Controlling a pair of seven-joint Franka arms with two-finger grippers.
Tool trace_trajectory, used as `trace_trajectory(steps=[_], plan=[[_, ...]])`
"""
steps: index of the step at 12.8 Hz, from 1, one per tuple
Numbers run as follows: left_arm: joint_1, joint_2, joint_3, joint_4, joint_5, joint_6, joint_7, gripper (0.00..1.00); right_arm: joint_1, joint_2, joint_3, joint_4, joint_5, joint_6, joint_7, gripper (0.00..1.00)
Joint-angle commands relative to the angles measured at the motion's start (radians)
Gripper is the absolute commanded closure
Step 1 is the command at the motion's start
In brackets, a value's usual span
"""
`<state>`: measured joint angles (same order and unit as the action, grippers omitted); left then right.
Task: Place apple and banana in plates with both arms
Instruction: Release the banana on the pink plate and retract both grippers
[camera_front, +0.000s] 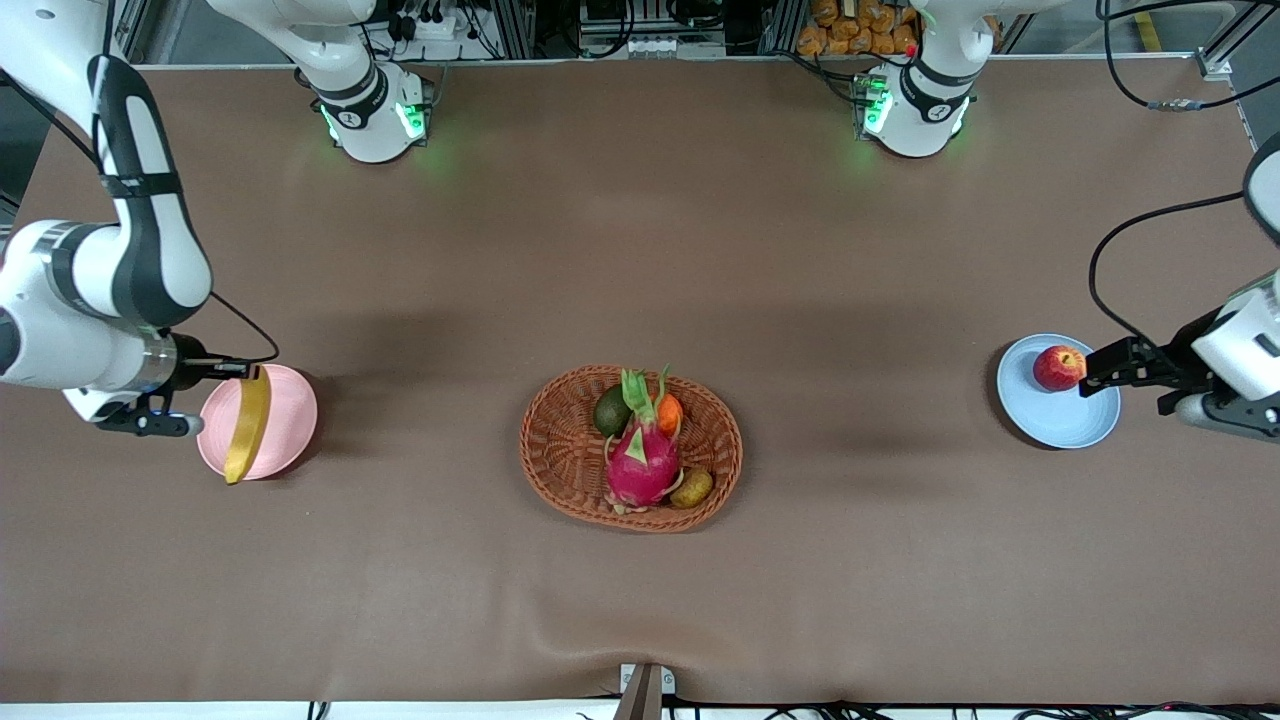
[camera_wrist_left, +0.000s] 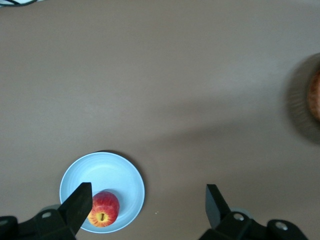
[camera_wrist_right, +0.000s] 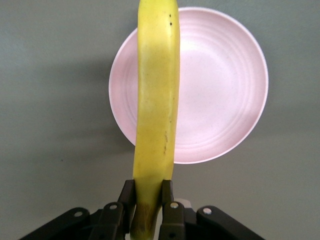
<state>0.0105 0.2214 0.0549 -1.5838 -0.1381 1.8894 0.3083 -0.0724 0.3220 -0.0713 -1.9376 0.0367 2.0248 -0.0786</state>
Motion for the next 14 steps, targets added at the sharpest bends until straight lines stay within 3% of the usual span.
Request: trace_trajectory(steps=[1,2,3,4,7,11,14], plan=[[-0.033,-0.056,0.02,0.03,-0.008,-0.084,-0.055,0.0,-0.035,-0.044,0.022,-0.067,-0.018,0.048,-0.041,1.0],[-0.046,-0.077,0.028,0.028,0.011,-0.125,-0.14,0.0,-0.041,-0.044,0.022,-0.066,-0.02,0.063,-0.052,0.64],[-0.047,-0.094,0.026,0.027,0.047,-0.162,-0.223,0.0,-0.044,-0.044,0.022,-0.06,-0.02,0.067,-0.055,0.14],[-0.049,-0.124,0.022,0.024,0.076,-0.196,-0.25,0.0,-0.043,-0.052,0.022,-0.054,-0.02,0.064,-0.055,0.0],[-0.044,-0.221,0.005,0.001,0.094,-0.352,-0.346,0.0,-0.02,-0.089,0.028,-0.008,-0.02,0.014,-0.04,0.0],[-0.038,-0.309,0.002,-0.037,0.127,-0.38,-0.348,0.0,0.031,-0.168,0.028,0.068,-0.02,-0.116,0.049,0.0],[-0.034,-0.278,-0.024,-0.028,0.19,-0.32,-0.345,0.0,0.022,-0.289,0.024,0.091,-0.008,-0.201,0.051,0.0]])
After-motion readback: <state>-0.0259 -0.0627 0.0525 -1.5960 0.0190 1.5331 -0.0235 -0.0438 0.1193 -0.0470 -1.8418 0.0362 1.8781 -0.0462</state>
